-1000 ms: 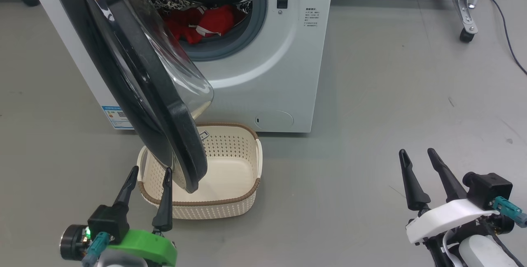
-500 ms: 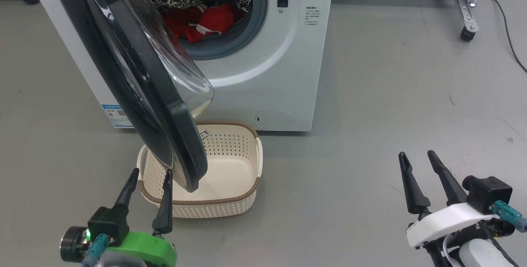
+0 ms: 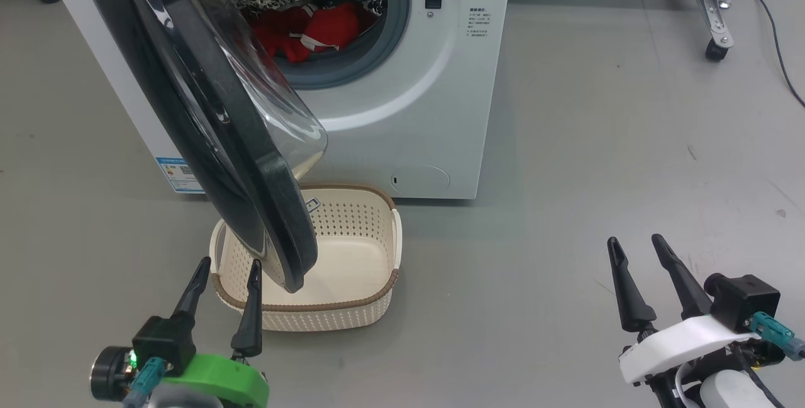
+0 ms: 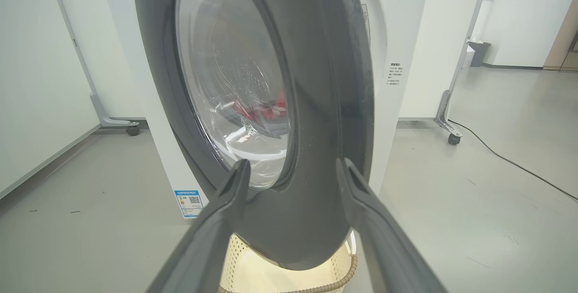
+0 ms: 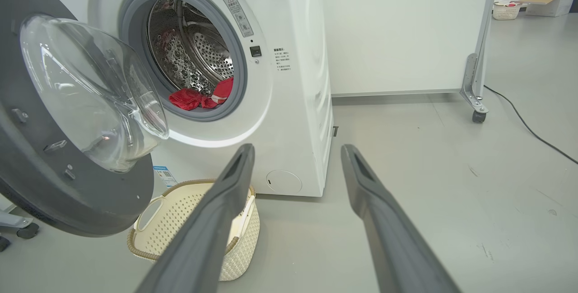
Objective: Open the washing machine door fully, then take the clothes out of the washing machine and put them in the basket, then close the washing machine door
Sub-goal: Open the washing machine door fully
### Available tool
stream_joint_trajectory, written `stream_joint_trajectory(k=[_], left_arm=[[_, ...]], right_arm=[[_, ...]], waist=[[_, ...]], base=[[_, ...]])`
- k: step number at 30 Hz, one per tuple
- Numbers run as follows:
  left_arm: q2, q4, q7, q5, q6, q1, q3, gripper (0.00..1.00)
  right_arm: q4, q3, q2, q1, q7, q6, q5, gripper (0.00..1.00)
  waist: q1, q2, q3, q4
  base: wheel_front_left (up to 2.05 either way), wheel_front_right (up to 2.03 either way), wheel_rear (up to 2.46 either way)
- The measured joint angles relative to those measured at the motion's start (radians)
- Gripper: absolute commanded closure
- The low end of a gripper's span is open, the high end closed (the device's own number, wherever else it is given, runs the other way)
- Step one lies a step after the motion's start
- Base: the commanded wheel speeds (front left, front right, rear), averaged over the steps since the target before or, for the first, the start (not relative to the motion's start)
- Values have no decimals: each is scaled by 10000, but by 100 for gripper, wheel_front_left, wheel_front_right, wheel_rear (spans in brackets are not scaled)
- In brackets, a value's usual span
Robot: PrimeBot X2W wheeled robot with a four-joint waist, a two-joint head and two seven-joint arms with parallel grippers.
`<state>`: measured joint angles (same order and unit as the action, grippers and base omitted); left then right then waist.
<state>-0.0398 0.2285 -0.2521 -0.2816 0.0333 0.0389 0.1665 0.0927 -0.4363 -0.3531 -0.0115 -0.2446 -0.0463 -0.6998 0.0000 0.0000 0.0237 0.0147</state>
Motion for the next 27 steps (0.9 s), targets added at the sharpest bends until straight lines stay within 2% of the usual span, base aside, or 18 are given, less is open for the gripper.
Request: stream_joint_trajectory(k=[9, 10, 11, 12, 20, 27], left_arm=[[0, 4, 0, 19, 71, 0, 0, 0], [0, 17, 0, 67, 75, 0, 27, 18], [2, 33, 0, 90, 82, -1, 33, 77], [2, 46, 0, 90, 88, -1, 35, 100], [2, 21, 0, 146, 174, -1, 100, 100], [8, -830, 0, 96, 173, 80, -476, 100]], right_arm=[[-2, -2, 48, 8, 0, 6, 71, 0], [-2, -2, 54, 8, 0, 8, 71, 0], [-2, -2, 59, 9, 0, 8, 73, 0], [-2, -2, 65, 9, -2, 8, 79, 0], [17, -52, 94, 12, -2, 10, 159, 0], [27, -56, 146, 23, -2, 12, 163, 0]], waist=[[0, 0, 17, -16], [0, 0, 17, -18], [0, 0, 17, -19], [0, 0, 15, -21], [0, 0, -9, -23], [0, 0, -21, 21]], base=[[0, 0, 0], [0, 0, 0], [0, 0, 0], [0, 0, 0], [0, 0, 0], [0, 0, 0]])
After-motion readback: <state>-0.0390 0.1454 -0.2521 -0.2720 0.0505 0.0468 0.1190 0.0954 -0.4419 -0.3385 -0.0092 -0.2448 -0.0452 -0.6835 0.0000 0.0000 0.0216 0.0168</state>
